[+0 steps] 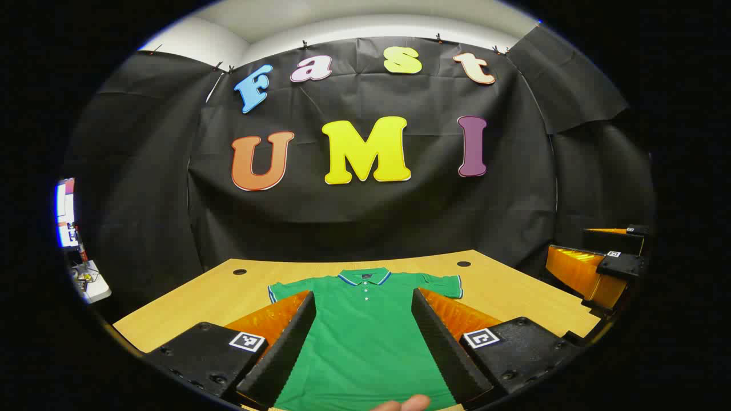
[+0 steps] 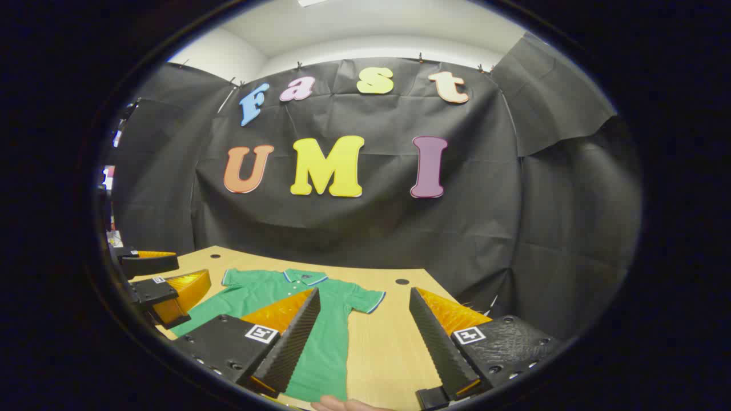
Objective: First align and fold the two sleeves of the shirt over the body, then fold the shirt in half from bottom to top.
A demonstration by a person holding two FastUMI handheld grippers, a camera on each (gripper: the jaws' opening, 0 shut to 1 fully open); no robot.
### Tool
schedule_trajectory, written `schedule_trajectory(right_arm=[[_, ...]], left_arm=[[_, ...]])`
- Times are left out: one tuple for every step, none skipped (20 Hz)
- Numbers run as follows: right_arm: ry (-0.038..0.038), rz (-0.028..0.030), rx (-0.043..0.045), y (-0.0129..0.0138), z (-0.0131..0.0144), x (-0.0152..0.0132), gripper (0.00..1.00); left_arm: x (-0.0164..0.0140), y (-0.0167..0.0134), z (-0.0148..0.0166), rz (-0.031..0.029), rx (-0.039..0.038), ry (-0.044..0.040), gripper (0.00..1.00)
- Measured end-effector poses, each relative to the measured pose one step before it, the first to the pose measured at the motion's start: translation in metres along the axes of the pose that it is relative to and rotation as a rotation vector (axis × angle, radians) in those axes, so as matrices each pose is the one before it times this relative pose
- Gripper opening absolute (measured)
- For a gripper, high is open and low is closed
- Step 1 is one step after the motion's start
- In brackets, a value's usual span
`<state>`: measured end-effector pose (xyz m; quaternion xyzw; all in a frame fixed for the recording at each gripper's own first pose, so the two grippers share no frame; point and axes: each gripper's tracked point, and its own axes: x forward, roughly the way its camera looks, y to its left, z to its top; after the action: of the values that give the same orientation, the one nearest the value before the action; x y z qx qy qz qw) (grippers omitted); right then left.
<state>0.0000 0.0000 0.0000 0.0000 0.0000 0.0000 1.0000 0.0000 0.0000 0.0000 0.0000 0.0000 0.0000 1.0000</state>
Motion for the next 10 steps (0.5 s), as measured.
schedule_trajectory(right_arm=[[0.00444, 0.0014, 0.00139, 0.00093, -0.00156, 0.00168, 0.95], [0.00569, 0.00297, 0.00182, 0.00187, -0.00363, 0.00135, 0.95], [0.00527, 0.00805, 0.00237, 0.00347, -0.00221, 0.0019, 0.95], [0.00304, 0.0095, -0.0037, 0.0041, -0.0027, 0.00094, 0.95], [0.0017, 0.00076, -0.00745, 0.0022, -0.00064, 0.00181, 0.95], [-0.00339, 0.00083, -0.00466, 0.00182, -0.00035, 0.00154, 0.95], [-0.0041, 0.00717, -0.00318, 0.00437, 0.00154, 0.00016, 0.95], [-0.00244, 0.00638, -0.00417, 0.00346, -0.00063, 0.00036, 0.95], [-0.00221, 0.00207, -0.00503, 0.00149, -0.00072, 0.00058, 0.95], [-0.00399, -0.00292, -0.0101, 0.0009, -0.00141, -0.00024, 0.95]], left_arm=[[0.00046, -0.00159, -0.00142, -0.00235, -0.0062, 0.00239, 1.0], [0.00127, -0.00152, -0.00192, -0.00483, -0.00804, 0.00273, 1.0], [0.00123, -0.0022, -0.00204, -0.00432, -0.00869, 0.00345, 1.0], [0.00119, -0.00199, -0.00206, -0.00274, -0.00234, 0.00483, 1.0], [0.00066, -0.00111, -0.00196, 0.00258, 0.00744, 0.00681, 1.0], [0.00091, 0.00086, -0.00115, 0.00514, 0.0086, 0.00409, 1.0], [-0.00016, 0.00139, 0.00077, 0.00342, 0.01101, -0.00252, 1.0], [0.00006, 0.00362, 0.00045, 0.01201, 0.00663, -0.00326, 1.0], [0.00004, 0.0026, 0.00011, 0.00937, -0.00039, -0.00018, 1.0], [0.00082, 0.00216, -0.00005, 0.00355, -0.00529, -0.00159, 1.0]])
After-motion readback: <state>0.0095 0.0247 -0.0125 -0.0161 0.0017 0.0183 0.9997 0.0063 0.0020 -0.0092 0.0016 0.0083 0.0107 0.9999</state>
